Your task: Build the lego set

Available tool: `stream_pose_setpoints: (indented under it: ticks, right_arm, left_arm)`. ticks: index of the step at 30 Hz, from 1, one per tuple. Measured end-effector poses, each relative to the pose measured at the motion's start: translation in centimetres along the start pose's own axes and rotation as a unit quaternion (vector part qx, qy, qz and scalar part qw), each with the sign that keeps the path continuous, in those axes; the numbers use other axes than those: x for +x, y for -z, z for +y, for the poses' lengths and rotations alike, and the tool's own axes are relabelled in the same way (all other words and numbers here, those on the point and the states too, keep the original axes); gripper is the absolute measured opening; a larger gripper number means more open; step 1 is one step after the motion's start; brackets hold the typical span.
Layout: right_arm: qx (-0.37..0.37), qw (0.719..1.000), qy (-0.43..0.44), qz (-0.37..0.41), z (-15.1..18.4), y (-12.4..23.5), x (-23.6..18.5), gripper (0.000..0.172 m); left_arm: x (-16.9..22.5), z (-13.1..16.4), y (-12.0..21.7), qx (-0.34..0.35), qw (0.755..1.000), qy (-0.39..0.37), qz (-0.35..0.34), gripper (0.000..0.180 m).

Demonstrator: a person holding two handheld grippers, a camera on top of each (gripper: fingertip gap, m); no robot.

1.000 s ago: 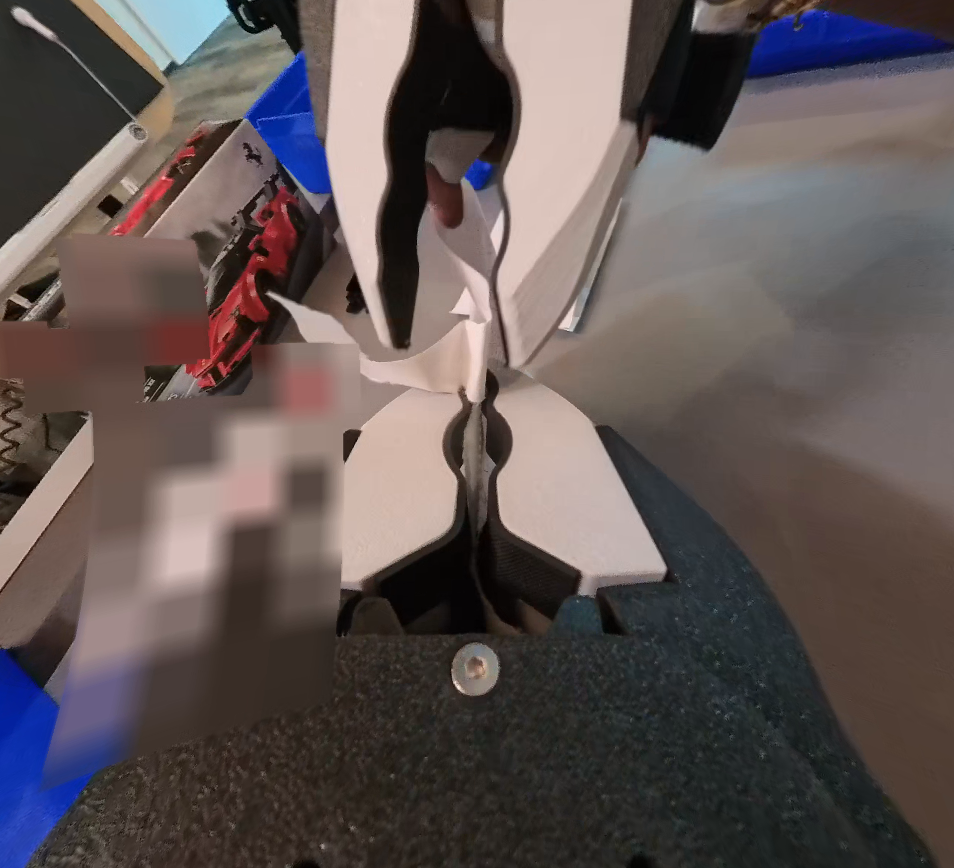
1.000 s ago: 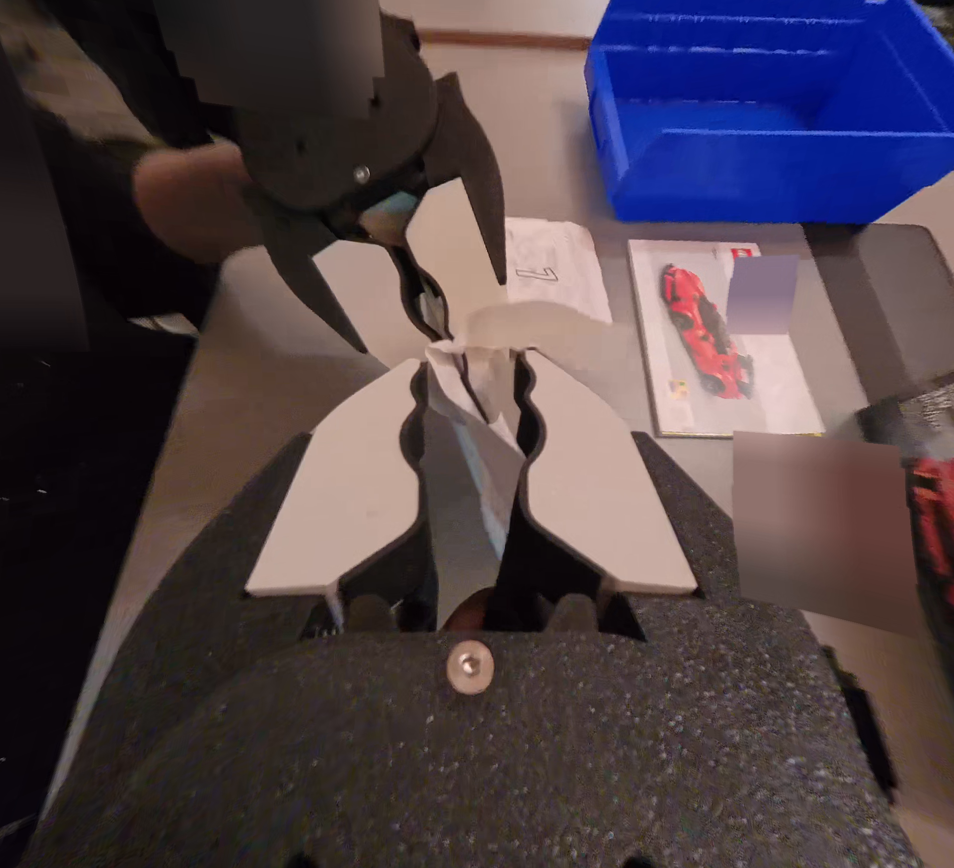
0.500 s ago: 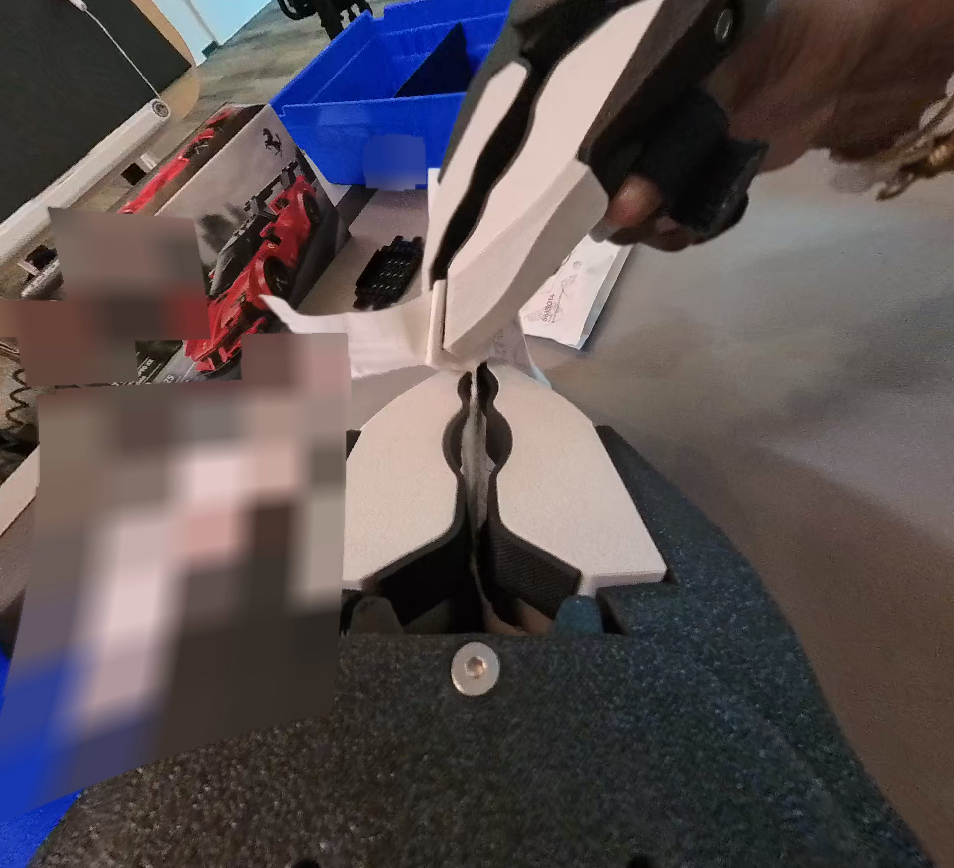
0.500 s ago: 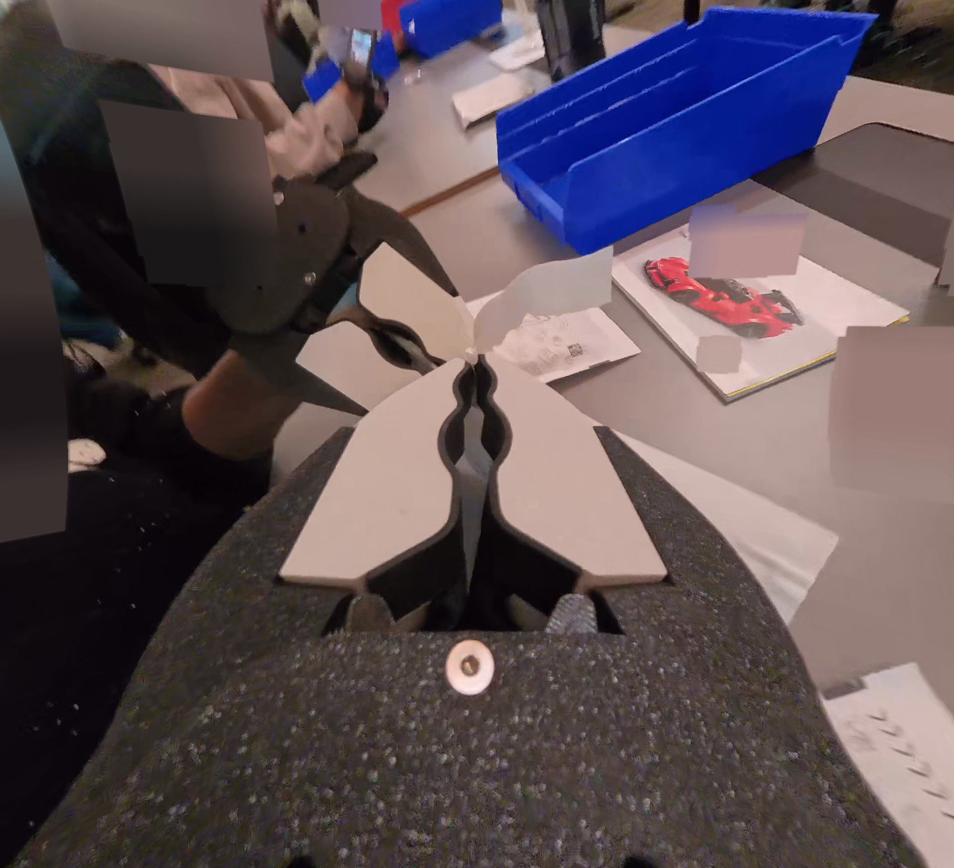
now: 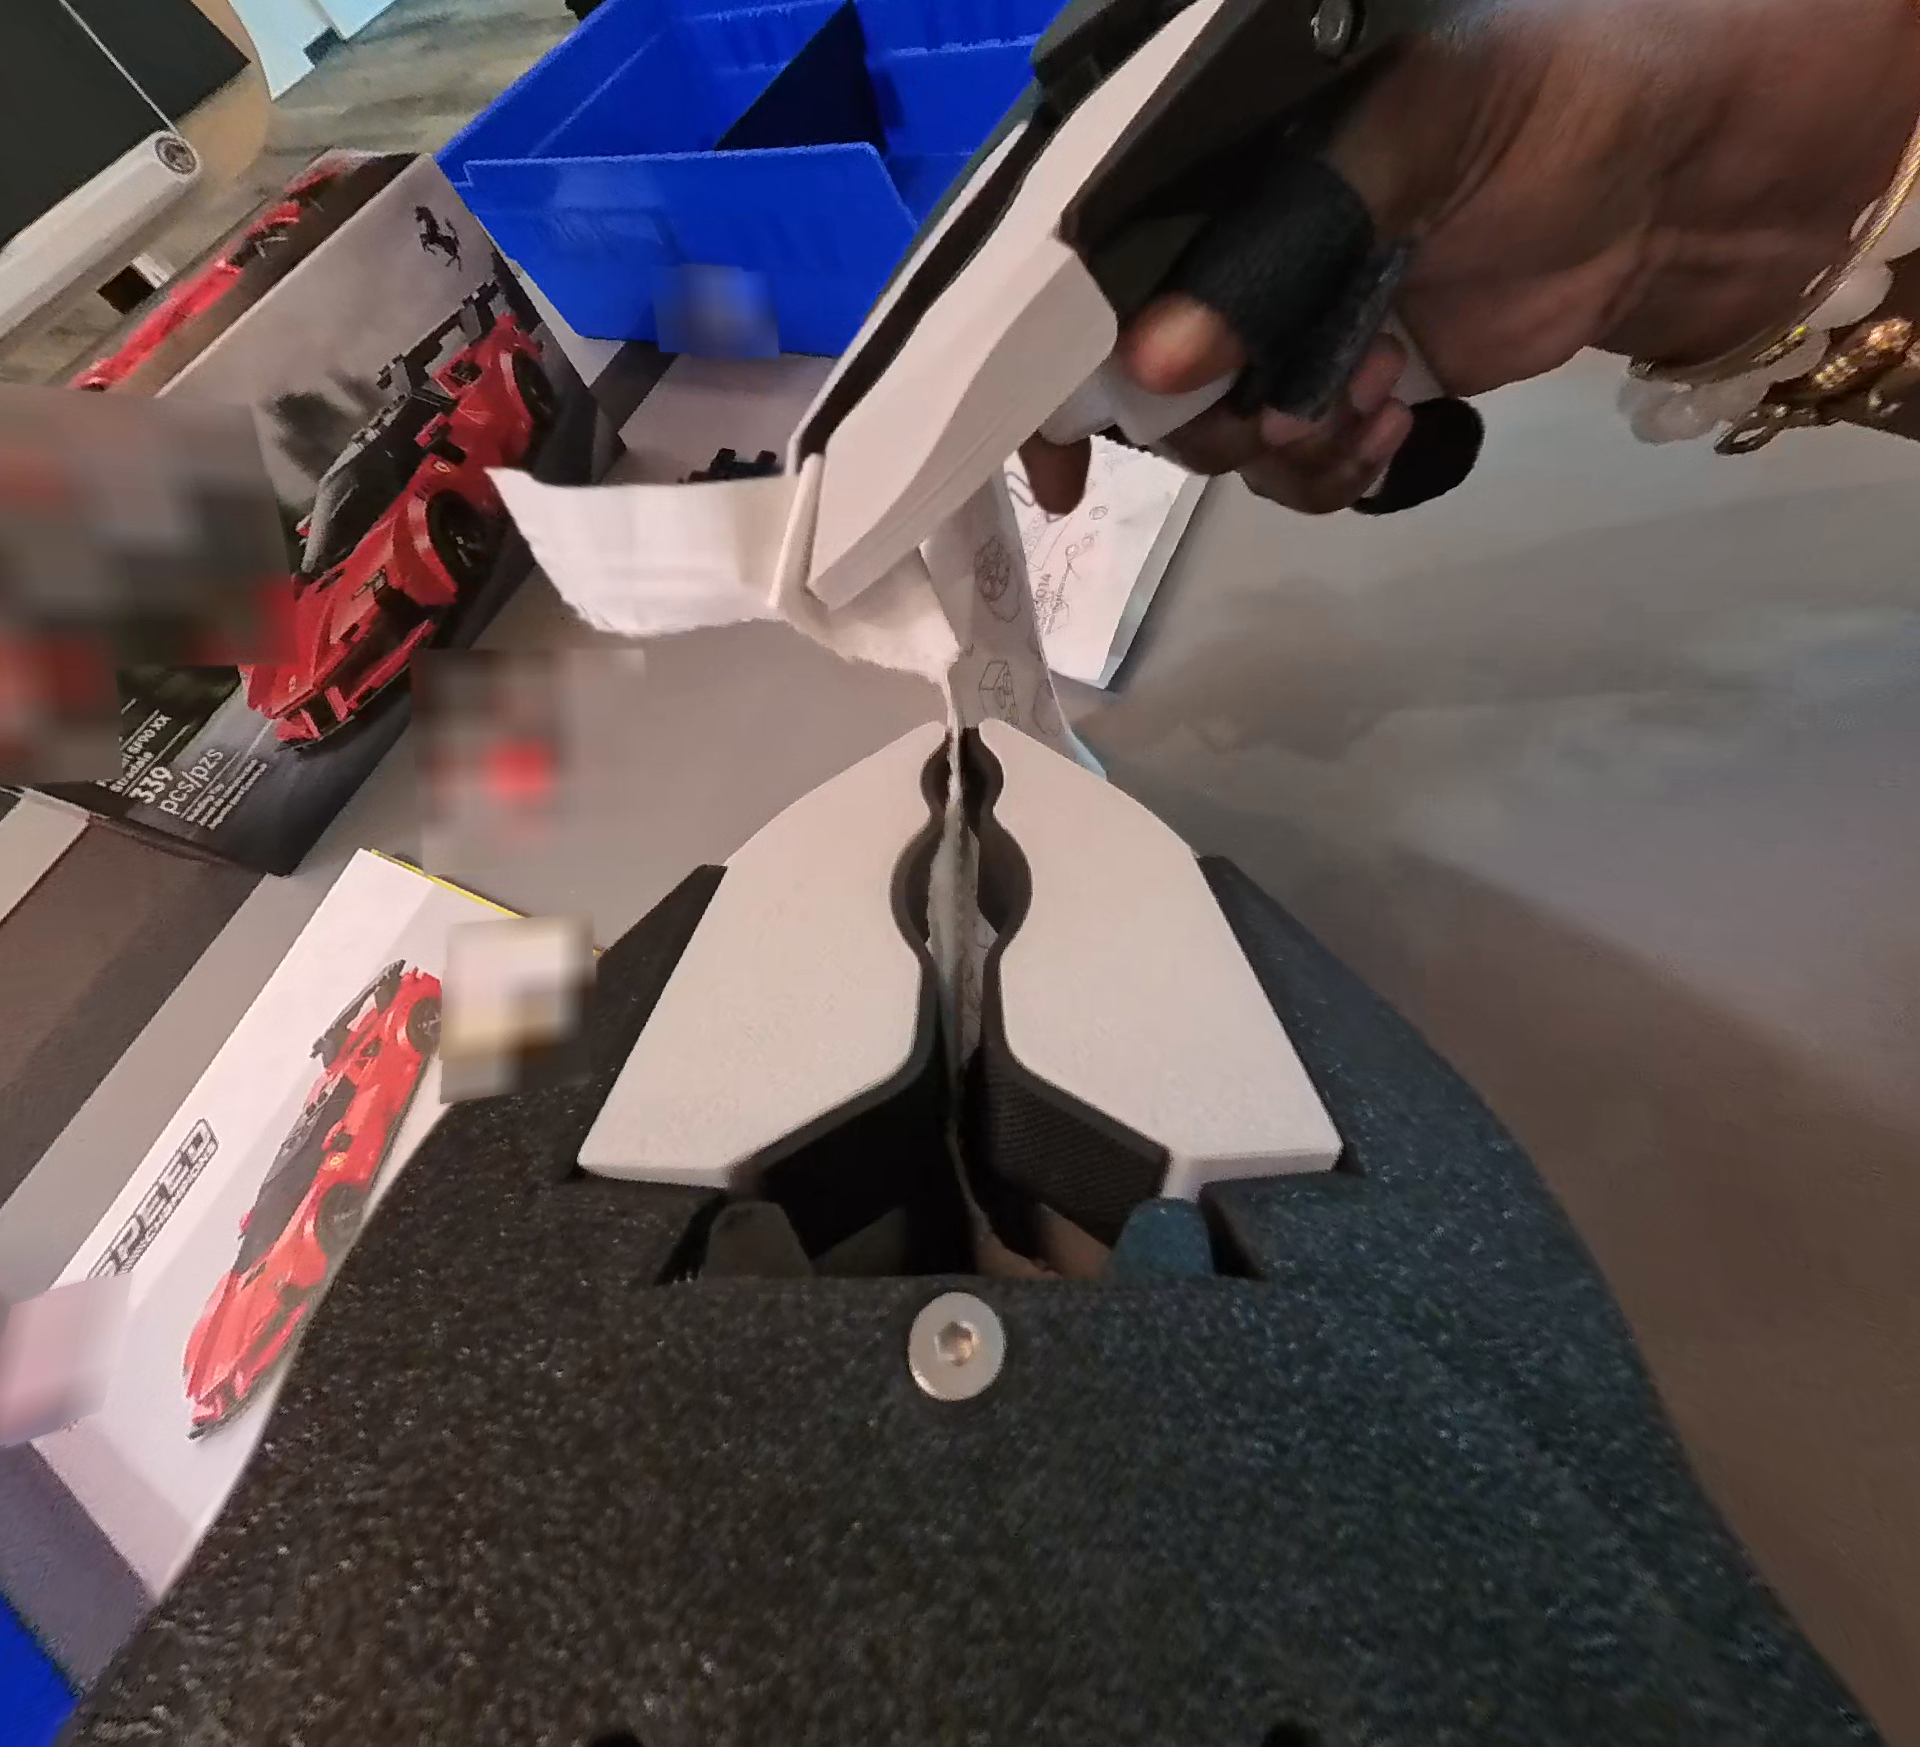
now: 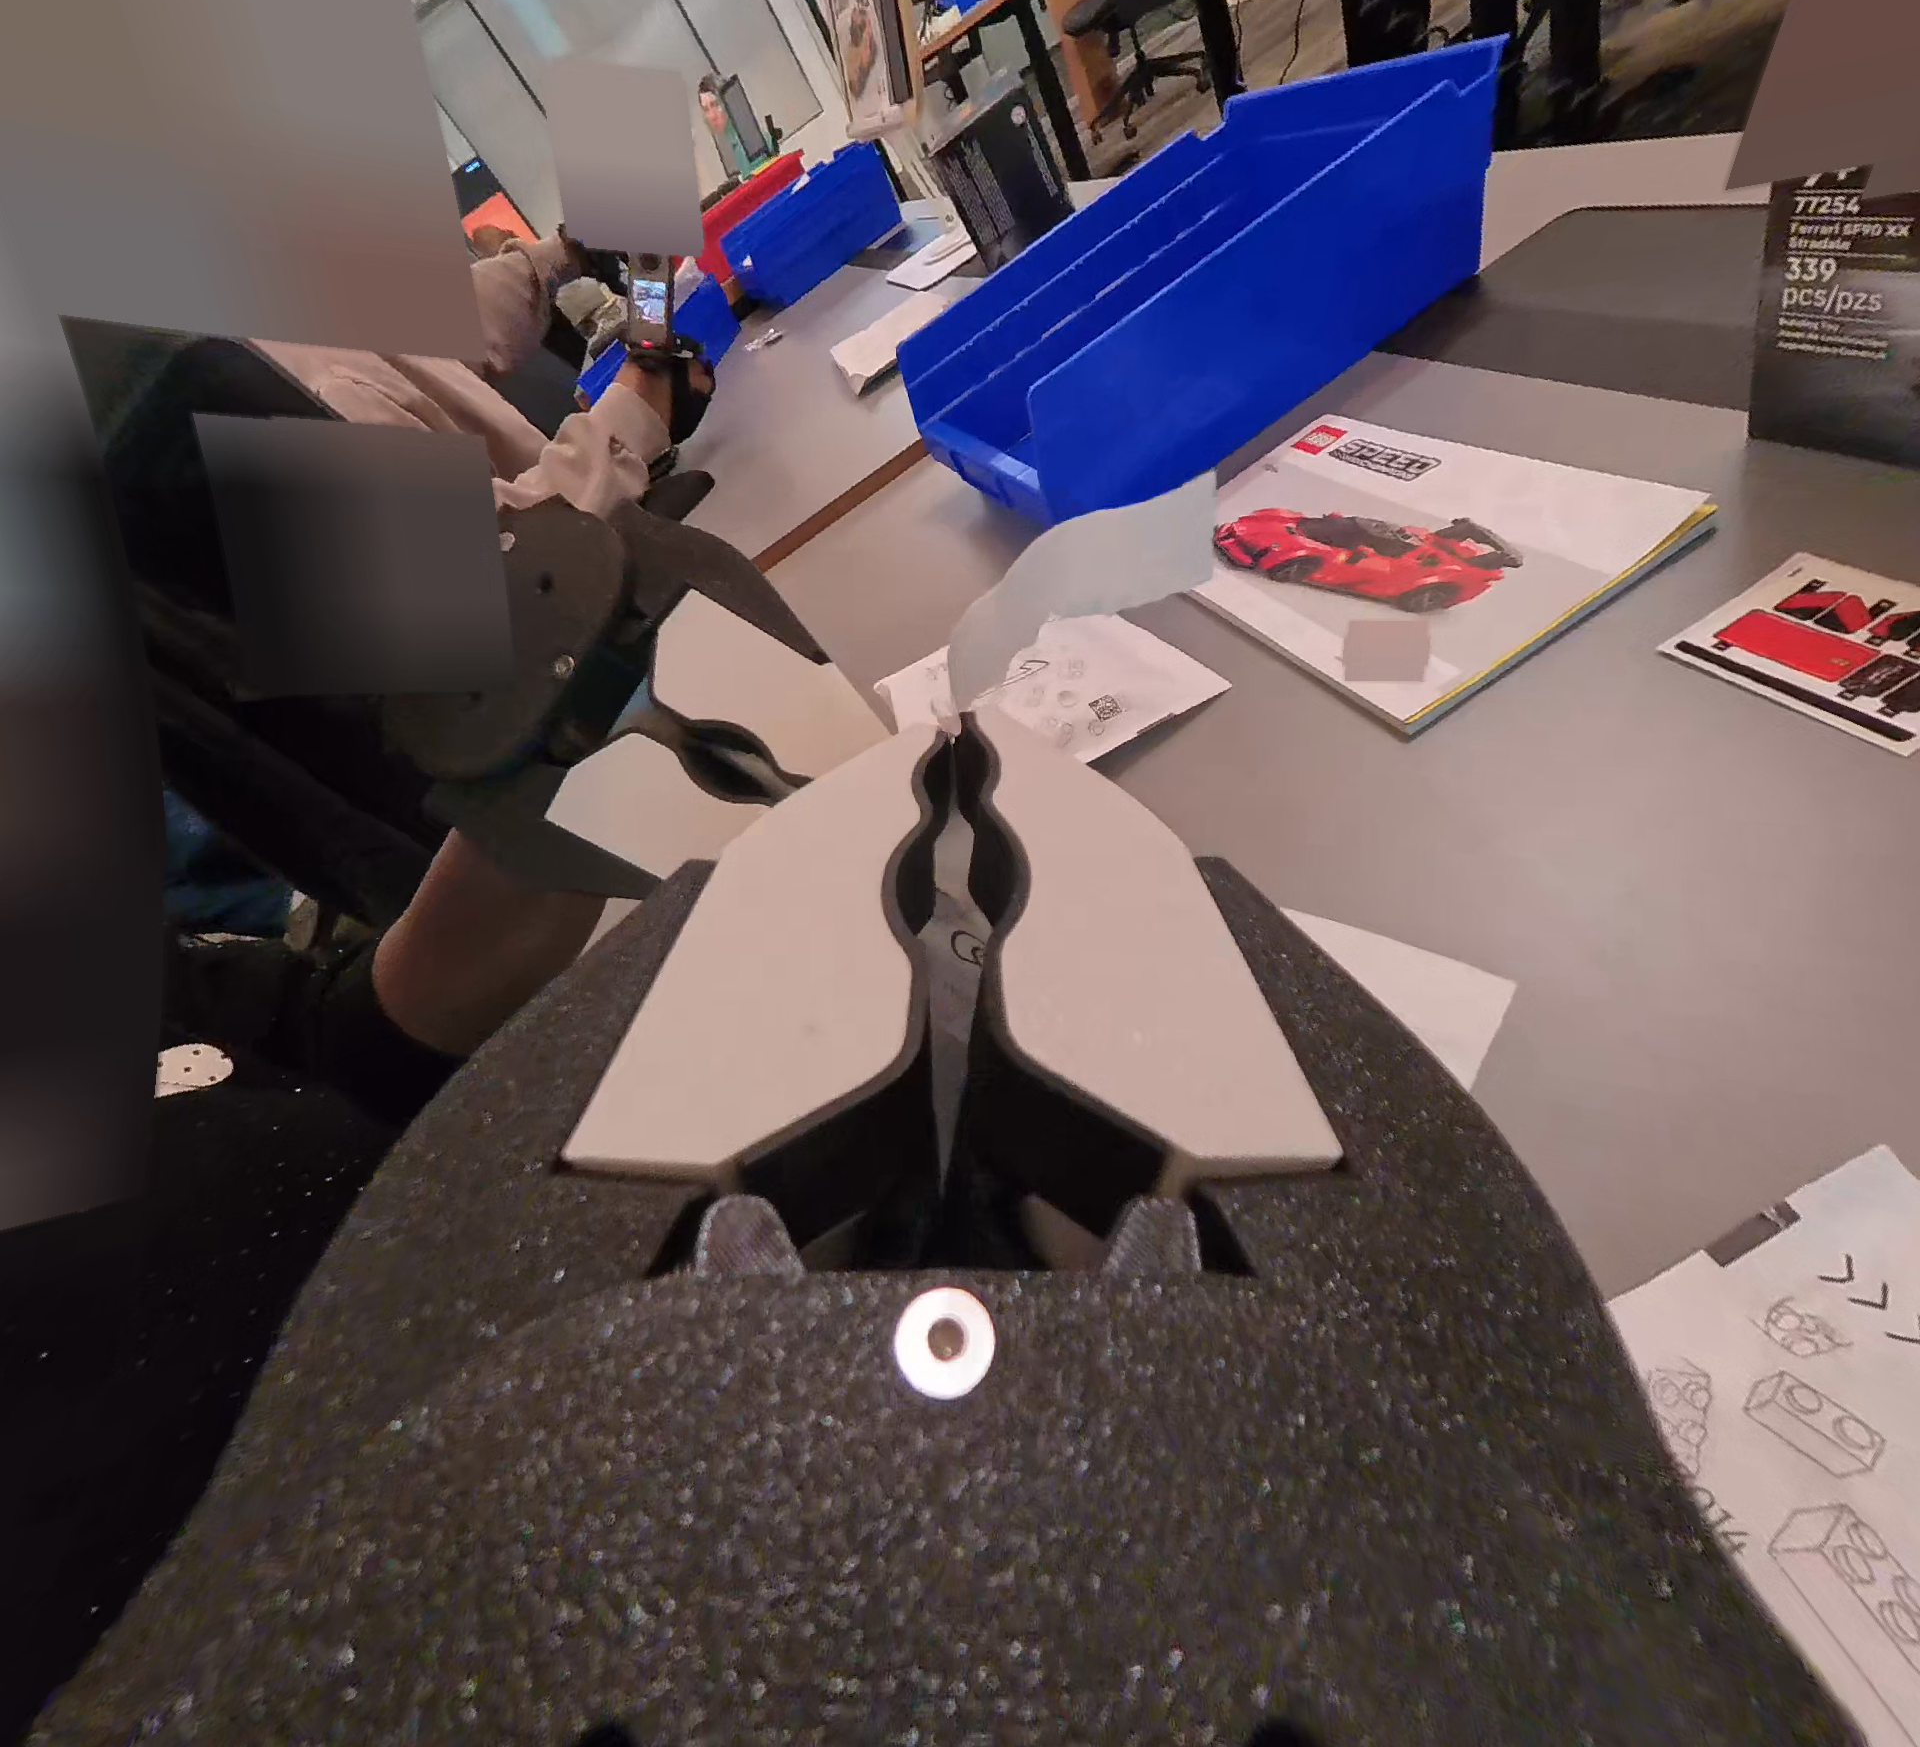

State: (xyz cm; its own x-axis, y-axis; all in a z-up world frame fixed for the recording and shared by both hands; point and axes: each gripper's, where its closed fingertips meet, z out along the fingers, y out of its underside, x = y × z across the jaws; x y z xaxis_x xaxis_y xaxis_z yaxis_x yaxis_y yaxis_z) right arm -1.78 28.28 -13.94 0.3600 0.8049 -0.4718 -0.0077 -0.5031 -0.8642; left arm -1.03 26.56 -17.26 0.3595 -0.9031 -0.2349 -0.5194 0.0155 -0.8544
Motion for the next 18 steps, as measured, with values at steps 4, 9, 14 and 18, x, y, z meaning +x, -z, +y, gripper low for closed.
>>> stream_pose_setpoints:
  ticks: [4, 9, 14, 18]
  right_arm:
    - [0.000, 1.000, -0.009, 0.006, 0.0, 0.1, 0.3, 0.000]
    - [0.004, 1.000, -0.016, 0.015, 0.0, 0.2, 0.6, 0.000]
    - [0.010, 0.999, -0.023, 0.025, 0.0, 0.3, 0.8, 0.000]
    - [0.019, 0.999, -0.024, 0.038, -0.2, 0.6, 1.2, 0.000]
  left_arm:
    - [-0.1, 0.1, 0.0, 0.001, 1.000, 0.003, 0.000, 0.000]
    - [-0.1, 0.1, 0.0, 0.001, 1.000, 0.003, -0.001, 0.000]
    - [0.1, 0.1, 0.0, 0.002, 1.000, 0.002, 0.002, 0.000]
    - [0.3, 0.1, -0.1, 0.006, 1.000, 0.005, 0.006, 0.000]
